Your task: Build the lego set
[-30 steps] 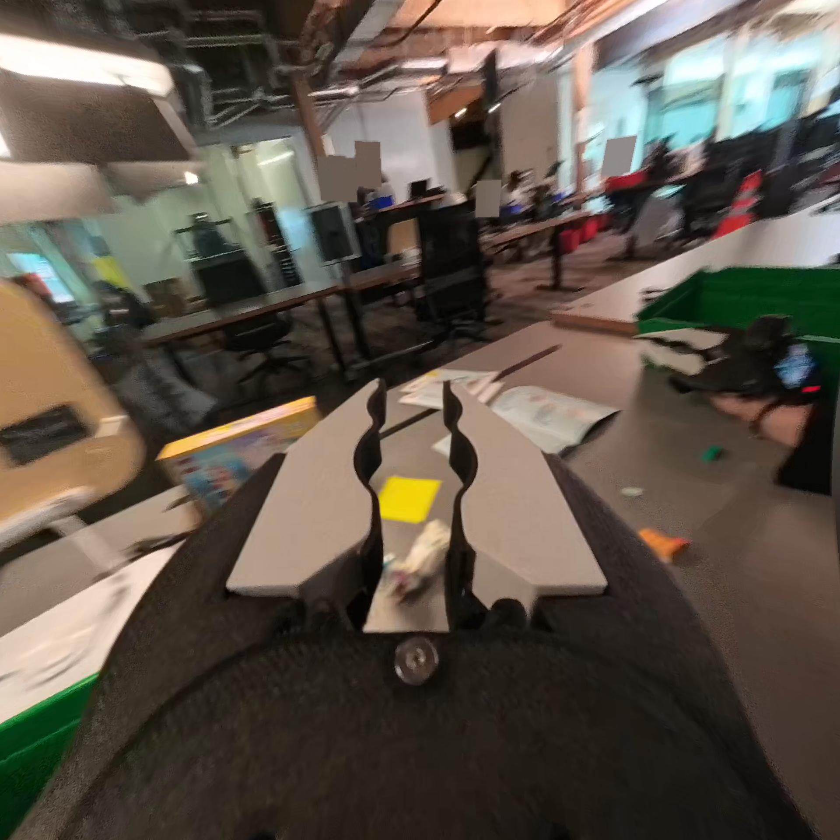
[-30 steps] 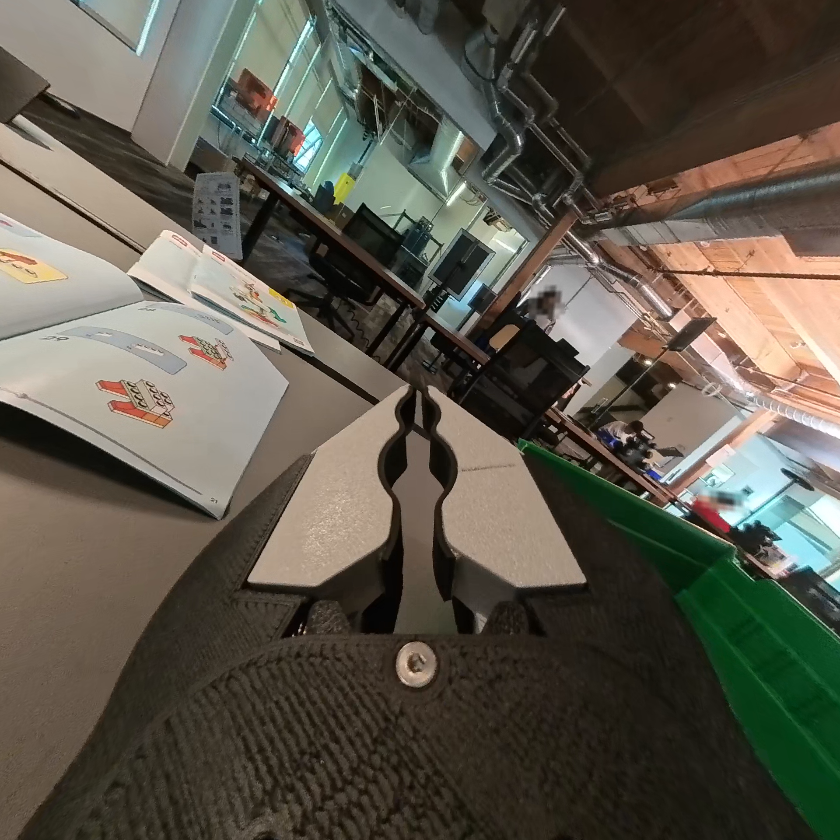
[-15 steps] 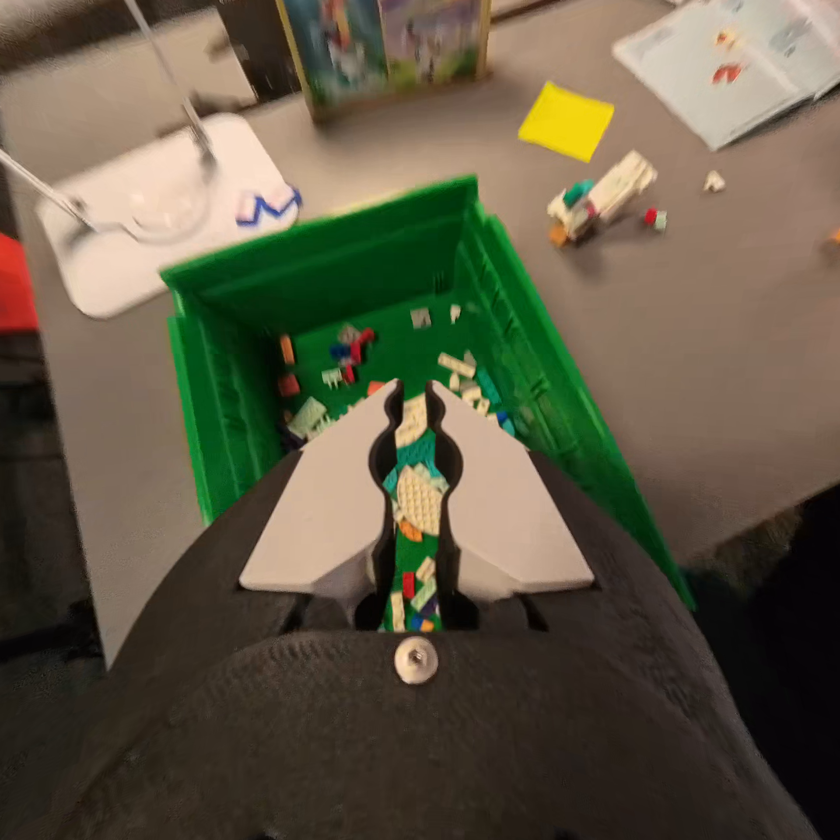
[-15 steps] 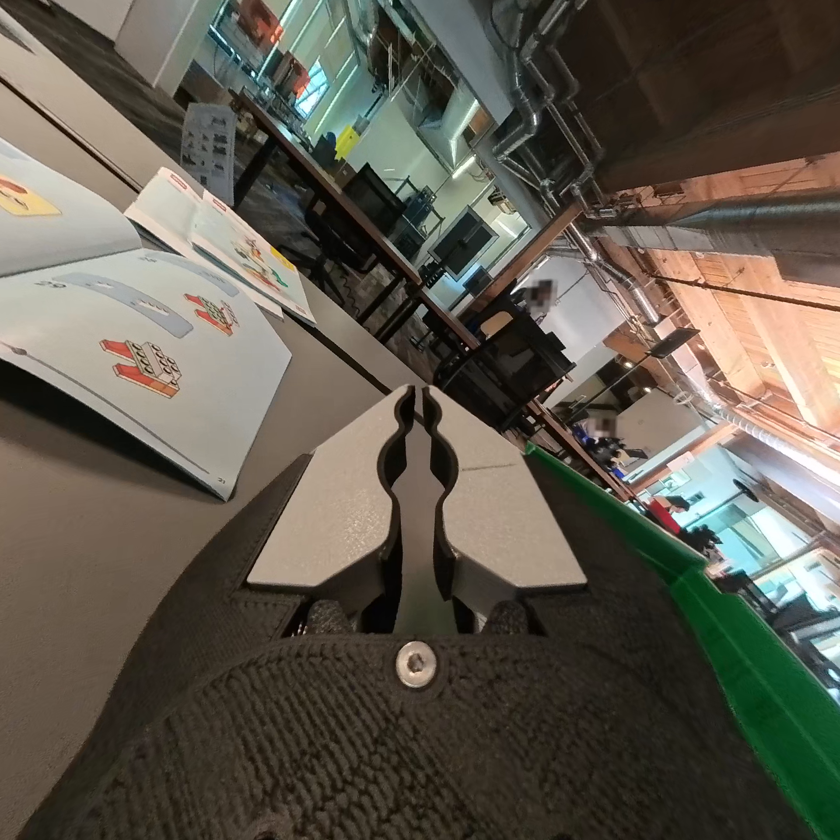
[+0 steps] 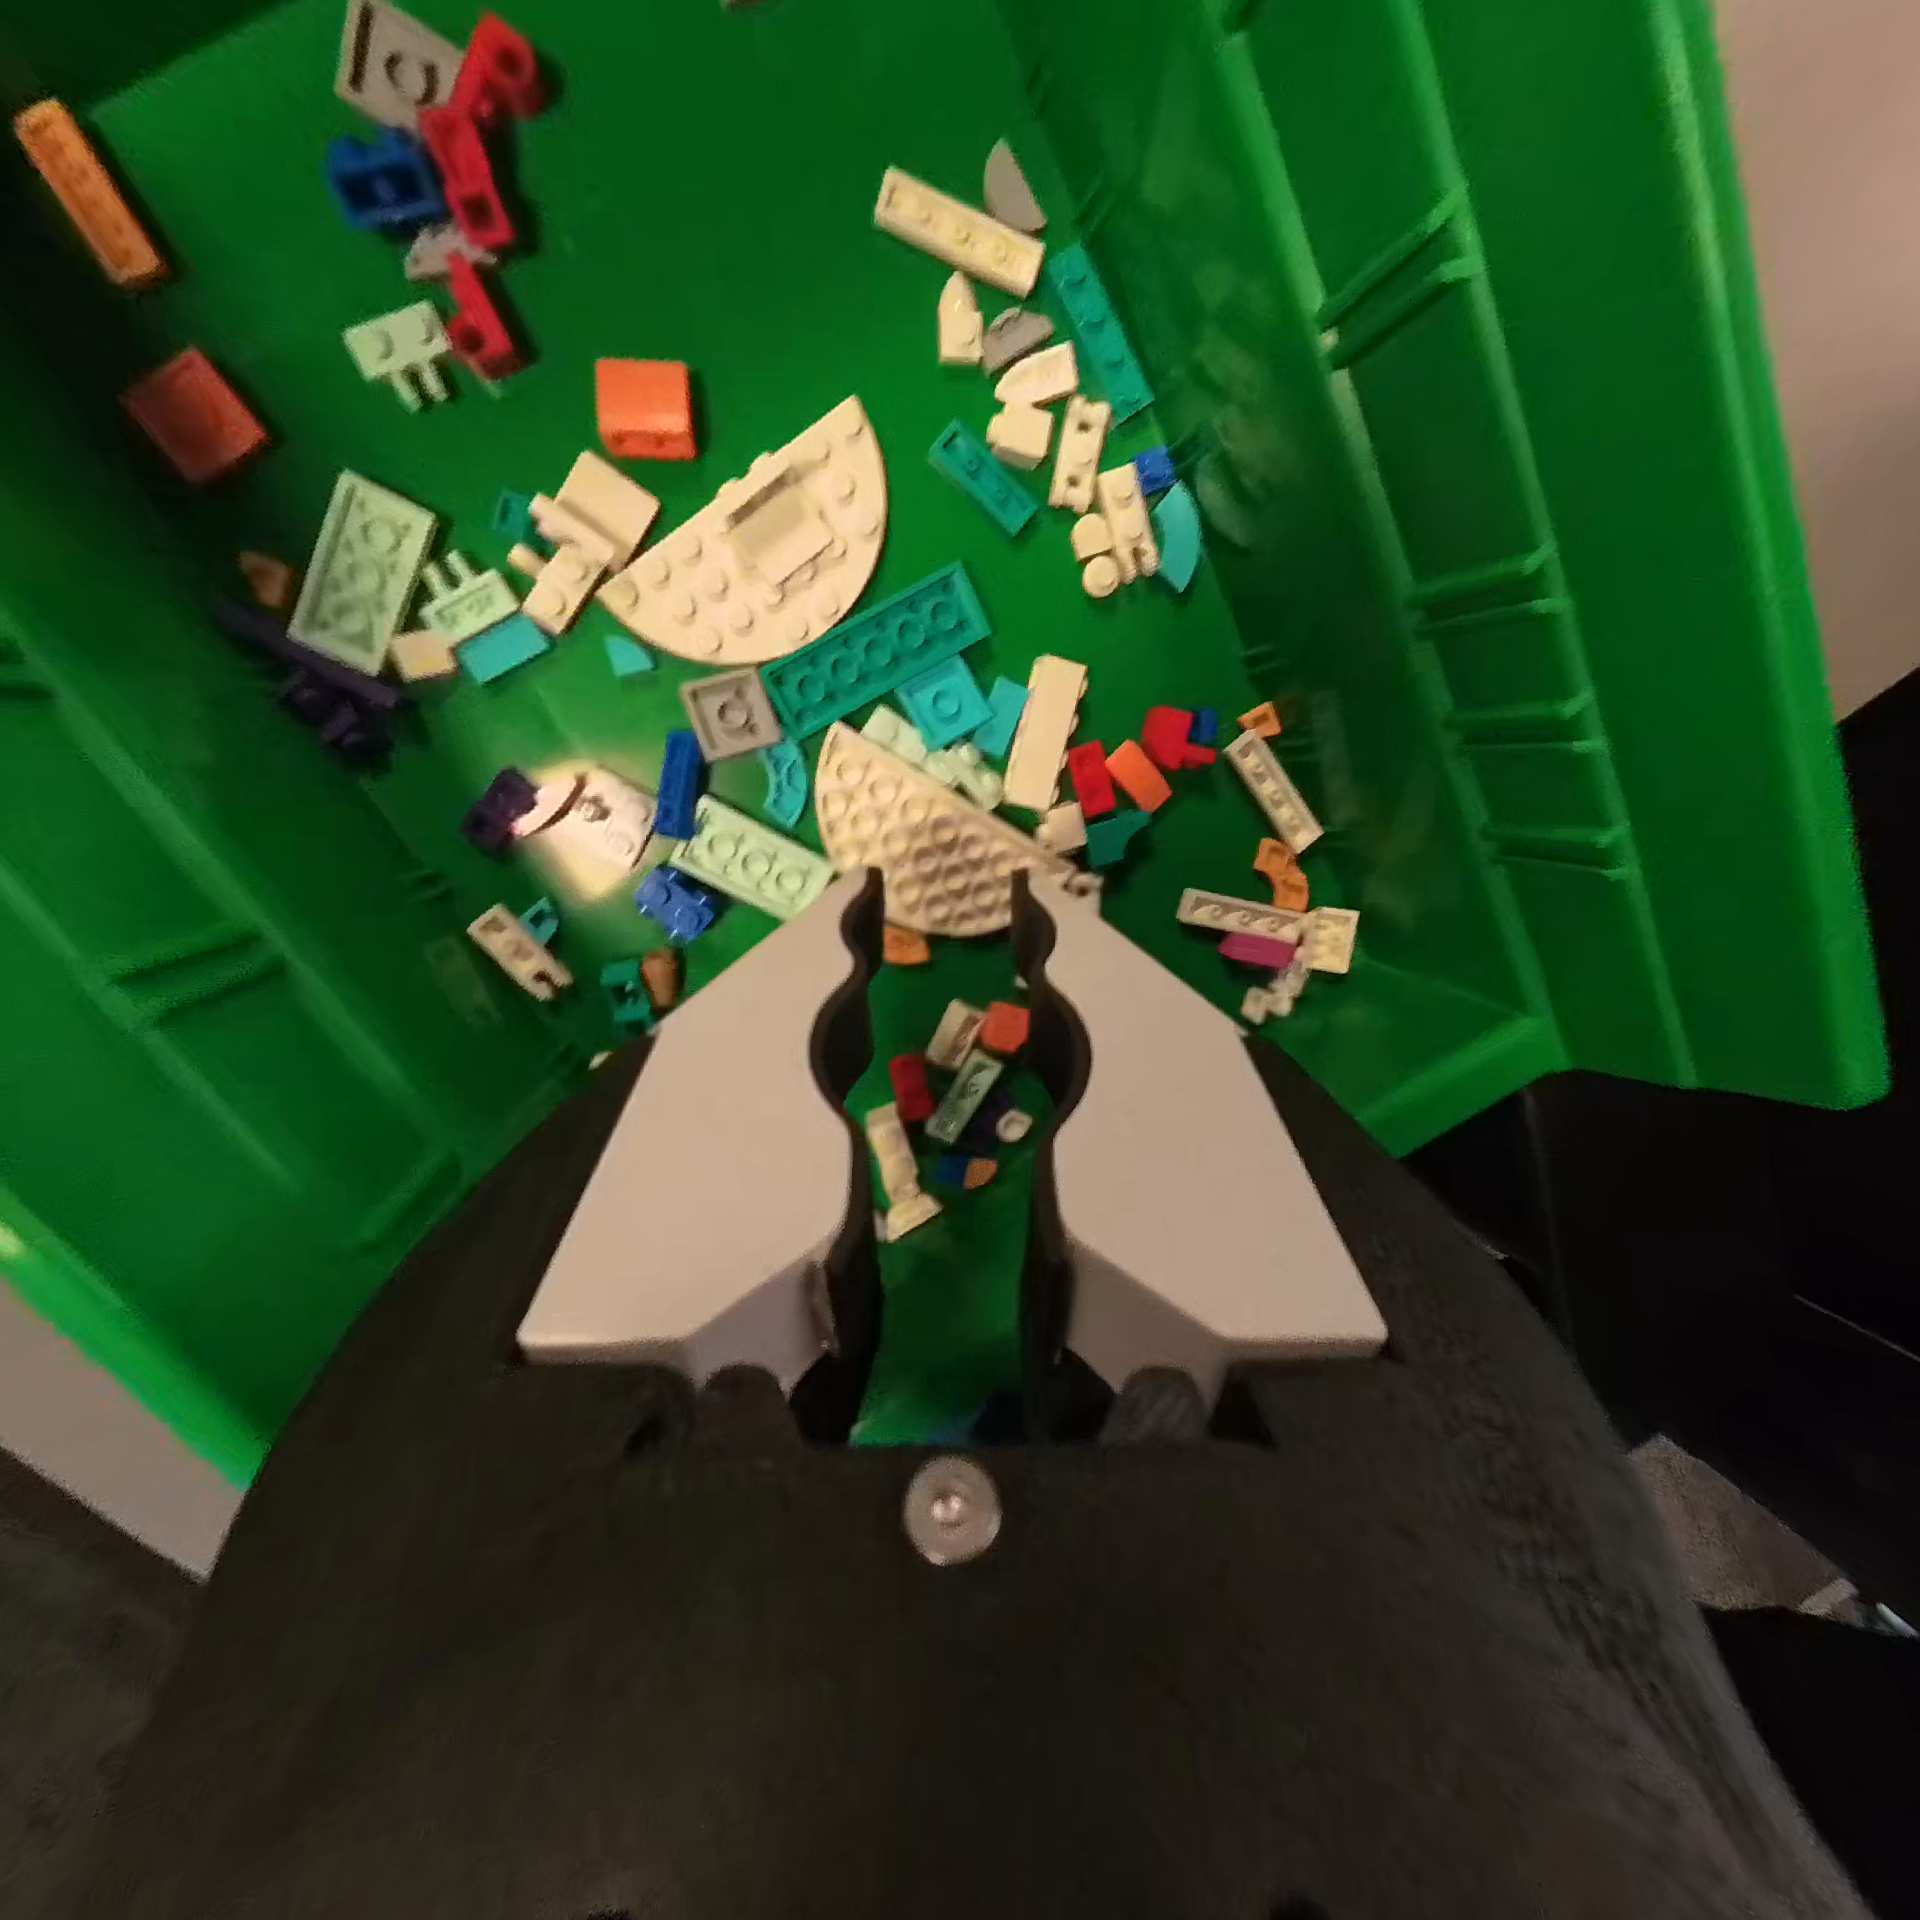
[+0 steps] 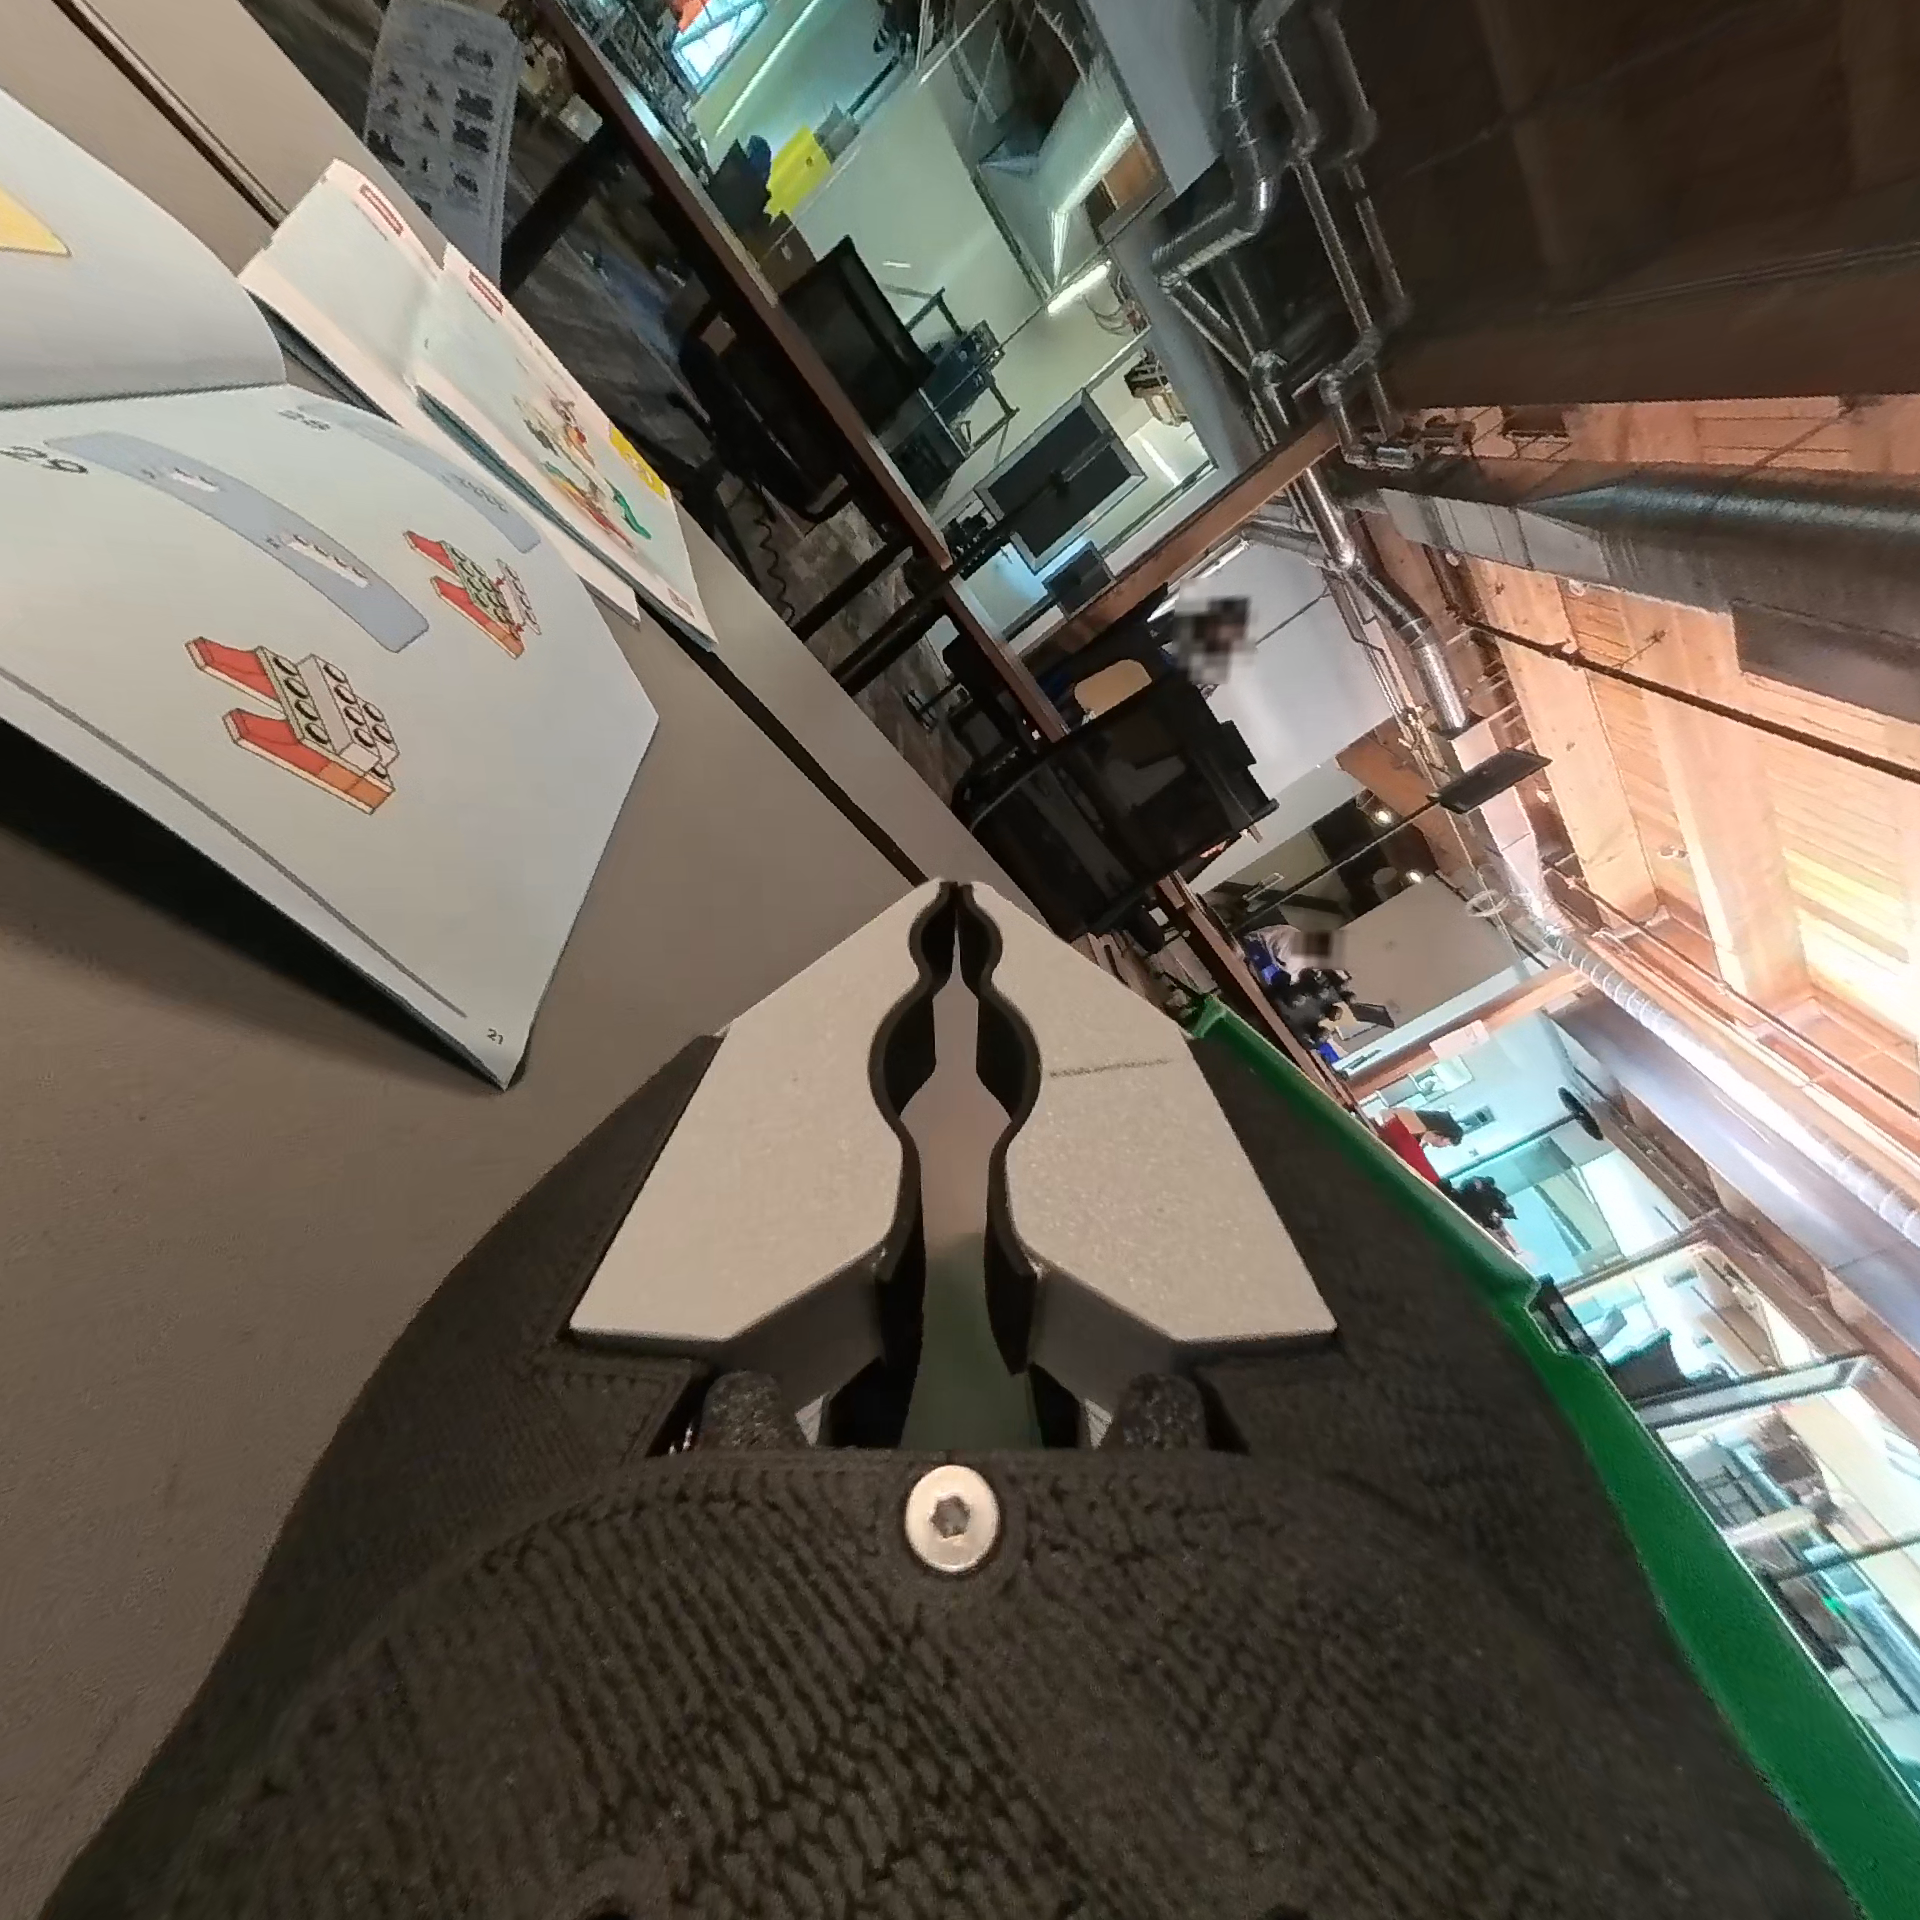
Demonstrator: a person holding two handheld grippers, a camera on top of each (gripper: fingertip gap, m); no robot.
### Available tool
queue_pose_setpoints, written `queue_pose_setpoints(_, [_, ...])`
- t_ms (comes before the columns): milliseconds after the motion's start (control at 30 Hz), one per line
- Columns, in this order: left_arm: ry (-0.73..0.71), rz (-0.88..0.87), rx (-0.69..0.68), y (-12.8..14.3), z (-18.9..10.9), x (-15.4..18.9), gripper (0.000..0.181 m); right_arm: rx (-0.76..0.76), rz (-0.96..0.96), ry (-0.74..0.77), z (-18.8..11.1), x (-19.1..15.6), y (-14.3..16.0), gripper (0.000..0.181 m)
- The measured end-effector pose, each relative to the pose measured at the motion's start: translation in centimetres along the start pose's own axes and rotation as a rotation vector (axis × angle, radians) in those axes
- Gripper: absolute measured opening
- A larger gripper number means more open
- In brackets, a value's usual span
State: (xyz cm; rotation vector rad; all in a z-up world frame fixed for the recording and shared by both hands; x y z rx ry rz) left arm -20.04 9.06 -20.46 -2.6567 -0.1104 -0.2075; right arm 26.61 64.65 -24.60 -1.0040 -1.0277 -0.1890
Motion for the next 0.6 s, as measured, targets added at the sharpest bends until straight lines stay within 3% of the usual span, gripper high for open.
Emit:
queue_pose_setpoints(200, [0.164,0.013,0.045,-1.1,1.2,1.6,0.014,-0.027,-0.026,0.004,0.1,-0.1,0.1,0.0])
queue_pose_setpoints(400, [0.291,0.067,-0.017,-0.5,2.2,2.7,0.016,-0.043,-0.046,0.008,0.2,-0.3,0.2,0.001])
queue_pose_setpoints(600, [0.268,0.249,-0.134,0.5,2.8,4.4,0.025,-0.052,-0.073,0.004,0.2,-0.5,0.1,0.001])
Point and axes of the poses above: each gripper's, where its closed fingertips meet, z out along the fingers, y out of its underside, x = y × z across the jaws, the point moved 9 cm from there along -z, back along the fingers, and after that the axes turned 8 degrees about x, right-handed, at the moved point
